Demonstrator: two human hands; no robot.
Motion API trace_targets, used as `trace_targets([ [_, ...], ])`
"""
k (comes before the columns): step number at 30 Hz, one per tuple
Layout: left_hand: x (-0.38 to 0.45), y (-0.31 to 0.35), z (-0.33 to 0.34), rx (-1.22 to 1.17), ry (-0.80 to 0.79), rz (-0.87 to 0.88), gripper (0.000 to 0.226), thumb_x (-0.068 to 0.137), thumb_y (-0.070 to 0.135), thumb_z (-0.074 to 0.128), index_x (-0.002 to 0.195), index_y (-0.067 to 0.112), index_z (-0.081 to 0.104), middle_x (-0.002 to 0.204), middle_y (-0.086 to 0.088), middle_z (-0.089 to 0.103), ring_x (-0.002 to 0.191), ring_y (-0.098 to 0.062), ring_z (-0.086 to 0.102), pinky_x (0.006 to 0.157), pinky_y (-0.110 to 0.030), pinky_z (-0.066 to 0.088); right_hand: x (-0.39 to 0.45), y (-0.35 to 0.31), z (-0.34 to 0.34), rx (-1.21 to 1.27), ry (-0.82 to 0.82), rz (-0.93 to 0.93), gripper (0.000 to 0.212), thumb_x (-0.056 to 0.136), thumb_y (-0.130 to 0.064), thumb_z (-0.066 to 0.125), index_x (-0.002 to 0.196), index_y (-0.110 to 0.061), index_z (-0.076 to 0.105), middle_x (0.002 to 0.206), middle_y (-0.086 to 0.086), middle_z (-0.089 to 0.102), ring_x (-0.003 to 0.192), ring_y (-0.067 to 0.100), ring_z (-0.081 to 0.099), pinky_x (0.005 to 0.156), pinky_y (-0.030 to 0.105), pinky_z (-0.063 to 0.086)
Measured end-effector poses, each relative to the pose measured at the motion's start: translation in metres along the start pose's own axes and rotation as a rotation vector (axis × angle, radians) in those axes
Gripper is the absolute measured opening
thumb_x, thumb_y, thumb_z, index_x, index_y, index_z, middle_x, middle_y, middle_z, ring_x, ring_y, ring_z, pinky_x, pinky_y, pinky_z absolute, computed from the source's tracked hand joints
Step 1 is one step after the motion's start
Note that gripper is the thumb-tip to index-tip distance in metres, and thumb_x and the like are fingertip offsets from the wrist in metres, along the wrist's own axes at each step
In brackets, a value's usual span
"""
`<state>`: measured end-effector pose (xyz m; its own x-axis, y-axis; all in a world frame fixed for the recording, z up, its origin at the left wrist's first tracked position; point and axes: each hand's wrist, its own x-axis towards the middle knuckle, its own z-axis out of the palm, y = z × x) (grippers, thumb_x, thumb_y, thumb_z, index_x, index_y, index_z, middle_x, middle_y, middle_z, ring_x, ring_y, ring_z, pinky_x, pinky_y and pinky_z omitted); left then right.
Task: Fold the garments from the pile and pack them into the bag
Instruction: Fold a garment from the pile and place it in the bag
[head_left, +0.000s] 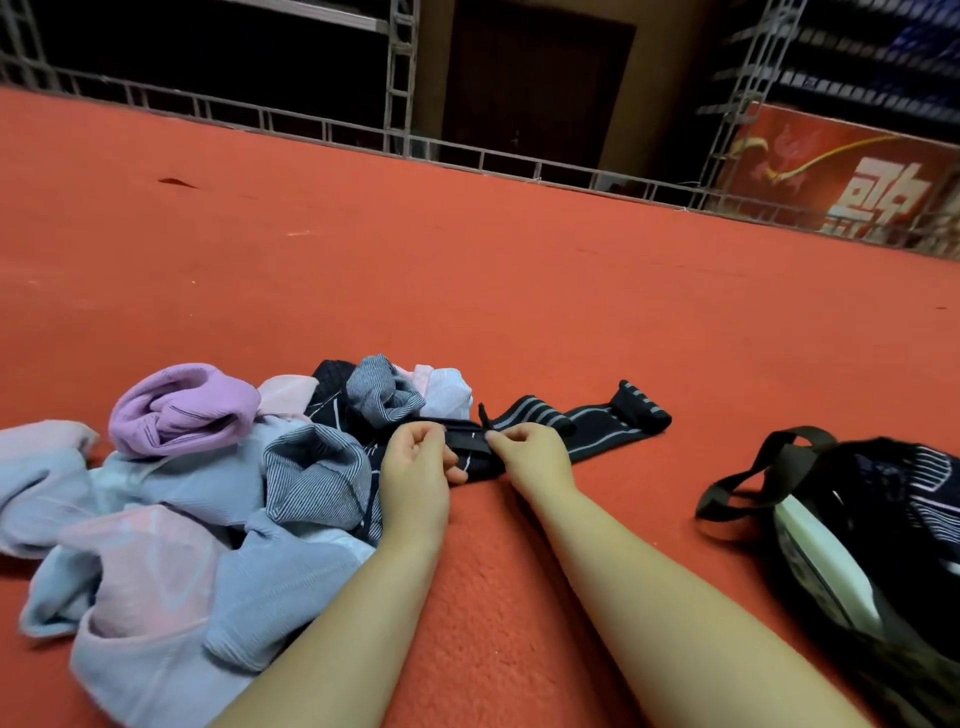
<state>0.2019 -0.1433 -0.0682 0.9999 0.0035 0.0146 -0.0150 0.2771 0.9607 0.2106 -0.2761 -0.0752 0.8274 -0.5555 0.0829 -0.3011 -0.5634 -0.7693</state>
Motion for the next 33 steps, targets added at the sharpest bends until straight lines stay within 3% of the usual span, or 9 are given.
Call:
trace_targets([
  [2,0.0,0.001,0.0,-0.012,-0.008,-0.005,0.014,0.093,0.015,0.048,0.08,0.018,0.054,0.066,0.001,0.052,0.046,-0.007,0.052,0.049,-0.023,0.035,0.003,-0.002,-0.003,-0.011,0.035,-0.021,0.029,0.086,-0.026,0.06,0.058,-0.019,0.056,0.066,0.001,0.059,0.071,0.019,0.056,0.067,0.032,0.043],
  [8,-0.001,0.012,0.001,-0.095,-0.123,-0.003,0.006,0.095,0.021,0.051,0.089,0.022,0.054,0.082,0.001,0.058,0.067,-0.009,0.06,0.057,-0.021,0.04,-0.002,-0.027,-0.073,0.091,0.159,-0.189,0.019,0.099,-0.022,0.042,0.085,-0.015,0.052,0.081,0.0,0.057,0.079,0.018,0.053,0.065,0.029,0.036],
  [11,-0.009,0.012,0.0,-0.058,-0.294,0.127,0.028,0.079,0.04,0.057,0.104,0.028,0.055,0.11,0.001,0.062,0.101,-0.008,0.059,0.083,-0.021,0.045,-0.027,-0.035,-0.115,-0.11,-0.035,-0.33,0.022,0.1,-0.023,0.039,0.079,-0.022,0.046,0.074,-0.008,0.051,0.069,0.008,0.048,0.061,0.018,0.037],
  [16,-0.021,0.016,-0.004,0.083,-0.722,0.301,0.087,0.058,0.084,0.057,0.121,0.024,0.047,0.124,0.002,0.056,0.116,0.003,0.052,0.099,-0.014,0.038,-0.079,-0.03,-0.156,-0.328,-0.474,-0.395,0.019,0.1,-0.026,0.043,0.082,-0.022,0.049,0.077,-0.008,0.048,0.069,0.006,0.043,0.071,0.03,0.04],
  [19,-0.036,0.015,-0.011,0.266,-1.053,0.288,0.1,0.054,0.094,0.043,0.123,0.022,0.05,0.134,-0.007,0.052,0.131,0.002,0.039,0.109,-0.016,0.028,-0.112,-0.026,-0.173,-0.129,-0.747,-0.293,0.021,0.099,-0.025,0.046,0.079,-0.019,0.047,0.067,-0.014,0.044,0.061,0.002,0.039,0.061,0.018,0.035],
  [21,-0.048,0.015,-0.015,0.373,-1.22,0.238,0.102,0.049,0.097,0.04,0.126,0.03,0.045,0.141,0.002,0.043,0.138,-0.001,0.028,0.117,-0.026,0.017,-0.126,-0.022,-0.182,0.086,-0.883,-0.17,0.016,0.091,-0.023,0.047,0.078,-0.014,0.046,0.059,-0.019,0.048,0.053,-0.003,0.042,0.054,0.01,0.035],
  [25,-0.07,0.01,-0.017,0.554,-1.477,0.303,0.103,0.062,0.09,0.042,0.137,0.019,0.043,0.143,0.01,0.04,0.139,-0.006,0.03,0.119,-0.037,0.014,-0.131,-0.01,-0.193,0.381,-1.07,-0.017,0.018,0.082,-0.026,0.066,0.072,-0.018,0.054,0.058,-0.013,0.049,0.048,-0.001,0.043,0.047,0.01,0.035],
  [29,-0.085,-0.004,-0.013,0.608,-1.356,0.184,0.059,0.068,0.052,0.065,0.123,0.035,0.053,0.126,0.012,0.06,0.118,0.001,0.052,0.108,-0.035,0.038,-0.115,0.019,-0.177,0.181,-0.724,0.086,0.022,0.099,-0.016,0.048,0.076,-0.015,0.048,0.067,-0.004,0.055,0.054,0.004,0.051,0.055,0.017,0.041],
  [33,-0.085,-0.006,-0.012,0.56,-1.109,0.022,0.084,0.064,0.039,0.077,0.136,0.031,0.034,0.093,0.016,0.071,0.089,-0.002,0.065,0.088,-0.029,0.051,-0.105,0.056,-0.154,-0.115,-0.566,0.041,0.019,0.096,-0.025,0.053,0.078,-0.019,0.055,0.071,-0.002,0.051,0.061,0.009,0.044,0.056,0.023,0.037],
])
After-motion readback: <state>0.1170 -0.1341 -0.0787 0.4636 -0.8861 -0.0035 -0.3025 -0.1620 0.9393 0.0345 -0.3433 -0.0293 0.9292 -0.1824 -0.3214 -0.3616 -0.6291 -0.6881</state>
